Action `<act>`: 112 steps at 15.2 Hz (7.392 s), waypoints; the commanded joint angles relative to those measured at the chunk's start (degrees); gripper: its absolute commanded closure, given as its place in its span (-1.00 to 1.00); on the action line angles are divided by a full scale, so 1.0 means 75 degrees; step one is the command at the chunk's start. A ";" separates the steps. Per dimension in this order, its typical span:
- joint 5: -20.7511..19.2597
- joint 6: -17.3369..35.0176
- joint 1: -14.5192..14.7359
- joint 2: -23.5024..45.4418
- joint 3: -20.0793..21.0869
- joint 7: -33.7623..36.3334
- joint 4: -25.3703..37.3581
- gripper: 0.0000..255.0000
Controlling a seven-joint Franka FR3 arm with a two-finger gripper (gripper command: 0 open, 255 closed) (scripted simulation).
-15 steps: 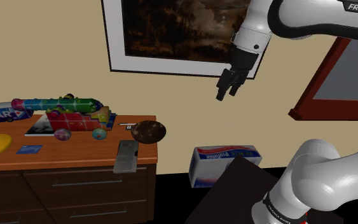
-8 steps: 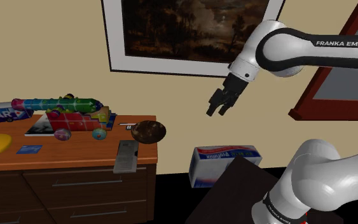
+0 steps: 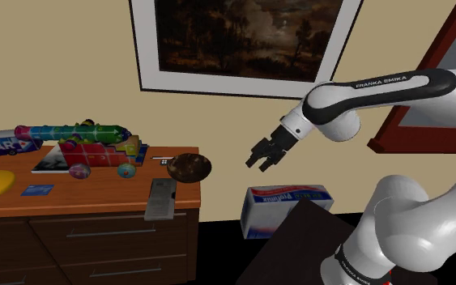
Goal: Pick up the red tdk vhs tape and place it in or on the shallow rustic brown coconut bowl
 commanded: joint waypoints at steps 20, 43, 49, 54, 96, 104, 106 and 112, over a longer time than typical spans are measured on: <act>1.3996 -0.5617 0.4990 0.9804 -0.3138 -0.8056 0.2363 -1.00; 1.5708 -0.6016 0.4718 1.1263 -0.1967 -0.7584 0.3964 1.00; 1.5756 -0.5970 0.4886 1.1156 -0.2064 -0.7544 0.3874 1.00; 1.5533 -0.5665 0.5131 1.0570 -0.2364 -0.7437 0.3616 1.00; 1.2870 -0.6801 0.3228 1.0598 -0.3747 -0.6594 0.4119 1.00; 1.3057 -0.6994 0.3074 1.0980 -0.3553 -0.6703 0.4254 1.00; 1.3060 -0.6997 0.3079 1.0983 -0.3558 -0.6701 0.4253 1.00; 1.3060 -0.6997 0.3079 1.0984 -0.3558 -0.6701 0.4253 -1.00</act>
